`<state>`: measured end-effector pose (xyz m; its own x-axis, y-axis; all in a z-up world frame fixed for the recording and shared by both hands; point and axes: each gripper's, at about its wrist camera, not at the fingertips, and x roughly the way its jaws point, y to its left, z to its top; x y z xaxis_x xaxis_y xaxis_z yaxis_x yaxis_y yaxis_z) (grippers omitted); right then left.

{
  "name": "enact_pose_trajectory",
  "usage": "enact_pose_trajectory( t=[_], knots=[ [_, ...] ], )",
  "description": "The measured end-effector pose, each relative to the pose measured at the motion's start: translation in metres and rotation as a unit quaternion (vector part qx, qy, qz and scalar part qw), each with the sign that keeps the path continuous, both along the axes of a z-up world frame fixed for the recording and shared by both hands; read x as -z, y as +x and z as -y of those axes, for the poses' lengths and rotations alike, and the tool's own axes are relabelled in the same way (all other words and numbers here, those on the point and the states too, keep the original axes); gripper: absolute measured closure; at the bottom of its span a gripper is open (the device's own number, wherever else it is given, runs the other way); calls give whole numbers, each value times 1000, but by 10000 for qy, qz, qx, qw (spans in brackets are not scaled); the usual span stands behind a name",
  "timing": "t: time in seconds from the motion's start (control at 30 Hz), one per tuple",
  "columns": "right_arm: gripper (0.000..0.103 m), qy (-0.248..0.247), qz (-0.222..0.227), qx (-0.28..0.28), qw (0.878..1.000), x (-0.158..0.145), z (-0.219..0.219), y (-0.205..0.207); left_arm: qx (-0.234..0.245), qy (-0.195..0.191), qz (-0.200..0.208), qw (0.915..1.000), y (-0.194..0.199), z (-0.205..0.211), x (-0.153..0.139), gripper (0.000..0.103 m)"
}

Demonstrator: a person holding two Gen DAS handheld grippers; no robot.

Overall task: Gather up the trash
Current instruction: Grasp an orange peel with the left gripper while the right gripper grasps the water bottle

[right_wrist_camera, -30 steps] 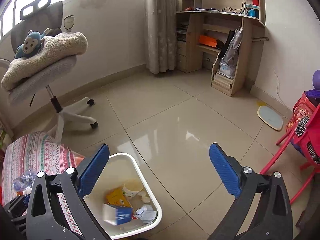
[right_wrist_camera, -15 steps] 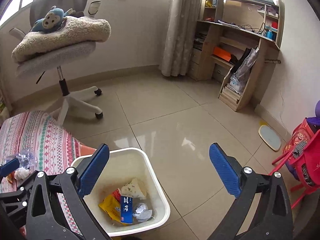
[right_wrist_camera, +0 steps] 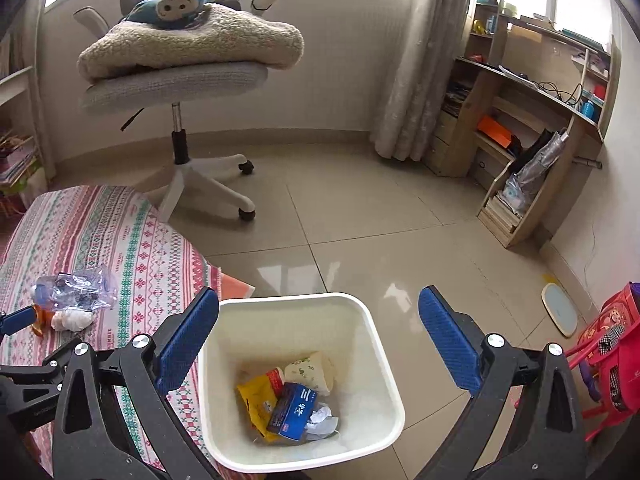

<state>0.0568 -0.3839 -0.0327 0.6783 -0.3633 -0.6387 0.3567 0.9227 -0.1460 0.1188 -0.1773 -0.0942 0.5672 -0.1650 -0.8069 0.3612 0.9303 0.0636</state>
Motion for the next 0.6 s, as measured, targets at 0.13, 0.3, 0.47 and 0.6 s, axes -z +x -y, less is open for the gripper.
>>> enact_pose_trajectory(
  t=[0.13, 0.3, 0.47, 0.6],
  knots=[
    [7, -51, -87, -258, 9996, 1, -25, 13, -207, 465, -275, 9983, 14, -32, 13, 21],
    [7, -197, -259, -654, 9973, 6, -58, 29, -504, 804, -827, 9920, 36, -82, 39, 21],
    [7, -312, -490, -1077, 9925, 18, -87, 46, -1161, 256, -1458, 9821, 67, -137, 64, 21],
    [7, -500, -582, -1448, 9865, 25, -110, 60, -1432, 100, -1573, 9771, 83, -158, 79, 25]
  ],
)
